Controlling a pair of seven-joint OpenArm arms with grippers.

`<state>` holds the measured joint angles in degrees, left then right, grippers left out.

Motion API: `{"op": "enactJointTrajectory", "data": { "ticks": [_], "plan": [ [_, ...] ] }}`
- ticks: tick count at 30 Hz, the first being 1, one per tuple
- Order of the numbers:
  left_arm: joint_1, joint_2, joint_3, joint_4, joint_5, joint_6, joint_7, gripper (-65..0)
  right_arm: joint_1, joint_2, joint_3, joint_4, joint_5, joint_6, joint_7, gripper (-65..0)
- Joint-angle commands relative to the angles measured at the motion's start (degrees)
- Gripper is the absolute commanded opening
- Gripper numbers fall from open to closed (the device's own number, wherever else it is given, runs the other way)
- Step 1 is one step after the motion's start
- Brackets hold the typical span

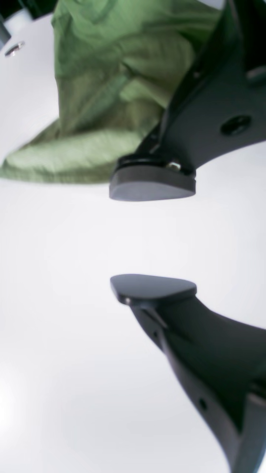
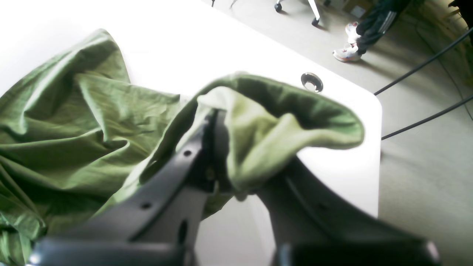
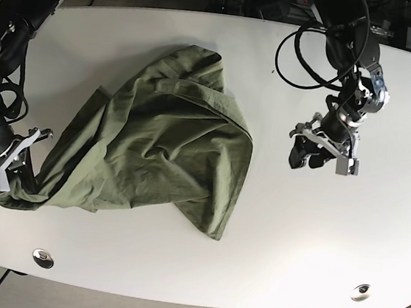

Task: Fold the T-shirt properly
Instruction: 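Grasp the shirt edges with both grippers and spread it out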

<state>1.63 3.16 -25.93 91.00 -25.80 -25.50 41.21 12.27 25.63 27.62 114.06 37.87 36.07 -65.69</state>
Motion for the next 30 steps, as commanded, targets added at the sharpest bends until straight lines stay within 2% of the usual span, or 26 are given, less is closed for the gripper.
{"op": "enactJointTrajectory", "data": {
  "ticks": [1,5,8,11,15,20,26,27,28,29,30],
  "plan": [
    [-4.57,-0.39,2.24,-3.84,-1.23,1.28,-1.43,-35.0,1.05,0.70,0.21,1.06,1.12,0.10,1.73,-63.1],
    [-13.89,-0.48,4.44,-17.20,-1.23,5.76,-1.52,-35.0,0.87,0.61,0.21,1.06,1.12,0.10,1.73,-63.1],
    [-21.80,-2.41,7.78,-29.68,-1.23,6.46,-2.22,-35.0,0.87,0.61,0.47,1.06,1.12,0.10,1.73,-63.1],
    [-27.61,-2.41,12.35,-40.76,-1.32,6.46,-7.06,-34.9,0.87,0.61,0.47,1.06,1.12,0.10,1.73,-63.1],
    [-33.67,-2.06,17.71,-52.01,-1.49,6.38,-10.93,-34.9,0.87,0.61,0.56,1.06,1.12,0.10,1.73,-63.1],
    [-36.40,-0.13,22.81,-59.92,-1.49,6.38,-13.74,-34.9,0.87,0.61,0.74,1.06,1.12,0.01,1.73,-63.1],
    [-36.05,1.98,26.86,-61.07,-1.14,6.46,-13.83,-35.8,0.78,-0.97,3.55,0.97,1.12,0.10,1.73,-63.1],
    [-35.96,1.81,28.00,-61.07,-1.23,6.46,-13.83,-37.2,0.78,-1.06,3.55,0.97,1.12,0.10,1.73,-63.1],
    [-35.96,1.63,28.97,-60.98,-1.32,6.55,-14.09,-41.4,0.78,-1.06,3.55,0.88,1.12,0.10,1.73,-63.1],
    [-35.87,1.46,29.41,-60.80,-1.32,6.64,-14.27,-49.0,0.78,-1.06,3.55,0.88,1.12,0.10,1.73,-63.1],
    [-35.87,0.23,29.85,-60.54,-1.32,6.64,-14.97,-61.9,0.78,-1.06,3.64,0.80,1.03,0.10,1.73,-63.1]
  ]
}}
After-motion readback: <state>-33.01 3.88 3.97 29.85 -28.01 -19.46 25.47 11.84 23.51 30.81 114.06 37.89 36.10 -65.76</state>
